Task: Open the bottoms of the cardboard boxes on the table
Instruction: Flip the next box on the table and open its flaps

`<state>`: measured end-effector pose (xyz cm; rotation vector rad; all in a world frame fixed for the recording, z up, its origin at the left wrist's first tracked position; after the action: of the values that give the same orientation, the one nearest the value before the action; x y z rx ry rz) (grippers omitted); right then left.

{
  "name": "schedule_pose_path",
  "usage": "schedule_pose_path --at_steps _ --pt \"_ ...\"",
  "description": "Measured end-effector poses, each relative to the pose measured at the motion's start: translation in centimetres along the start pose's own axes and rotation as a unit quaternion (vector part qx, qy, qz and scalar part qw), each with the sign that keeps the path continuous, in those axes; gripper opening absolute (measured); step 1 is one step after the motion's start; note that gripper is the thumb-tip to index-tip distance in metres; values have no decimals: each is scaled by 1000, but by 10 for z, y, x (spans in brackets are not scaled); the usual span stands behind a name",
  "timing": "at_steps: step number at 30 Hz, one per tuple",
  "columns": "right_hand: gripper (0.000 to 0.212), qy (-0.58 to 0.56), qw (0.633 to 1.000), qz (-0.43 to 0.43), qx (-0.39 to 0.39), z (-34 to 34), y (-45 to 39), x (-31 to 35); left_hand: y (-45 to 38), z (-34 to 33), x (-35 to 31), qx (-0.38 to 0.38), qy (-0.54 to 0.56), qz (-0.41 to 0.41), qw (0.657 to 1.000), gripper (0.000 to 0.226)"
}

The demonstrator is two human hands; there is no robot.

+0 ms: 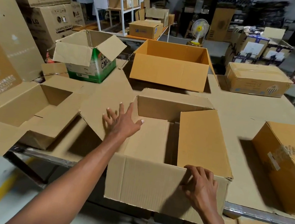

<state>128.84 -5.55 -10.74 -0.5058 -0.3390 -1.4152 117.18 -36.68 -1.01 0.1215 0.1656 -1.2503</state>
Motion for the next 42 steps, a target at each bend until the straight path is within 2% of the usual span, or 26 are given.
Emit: schedule_pose_path --at_steps 9,15,18,21,24,28,30,32,36,40,42 --pt "74 4 1000 -4 9 -1 -2 1 24 -60 49 117 -27 45 992 93" --pt "62 37 997 -47 52 4 -8 15 32 -76 57 117 -54 27 991 87" --pt "76 -9 997 -75 27 10 -23 40 31 -80 60 109 -45 28 993 84" --pt "63 -87 994 -58 29 8 -46 74 31 -82 57 105 -44 26 993 80" --pt "57 -187 971 -114 94 -9 -77 94 31 -82 55 100 -37 24 994 78" --pt "63 -203 927 -222 226 -35 -101 99 34 -81 54 102 -31 25 994 77" --pt "68 -219 902 -271 257 -40 -99 97 35 -80 55 105 -24 25 994 77" --pt "73 -204 906 -279 245 -43 -102 95 35 -79 55 102 -17 25 994 77" --pt "97 -175 935 -244 188 -36 -108 112 34 -80 57 99 -9 27 995 76" --pt "93 -131 974 -161 95 0 -115 122 34 -83 60 93 -7 27 995 76" --pt "90 -142 979 -138 53 21 -121 111 33 -84 61 90 -10 27 996 77"
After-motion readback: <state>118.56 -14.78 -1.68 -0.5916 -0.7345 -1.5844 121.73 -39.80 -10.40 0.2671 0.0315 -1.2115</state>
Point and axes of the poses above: each hand's wrist, its own y-axis away from the middle knuckle, its own z-axis out of the back of the hand, x = y × z, the point moved 5 cm from there along -y, towards the middle knuckle, and after that the axes turned 7 degrees about -y, right-handed, at the moved point
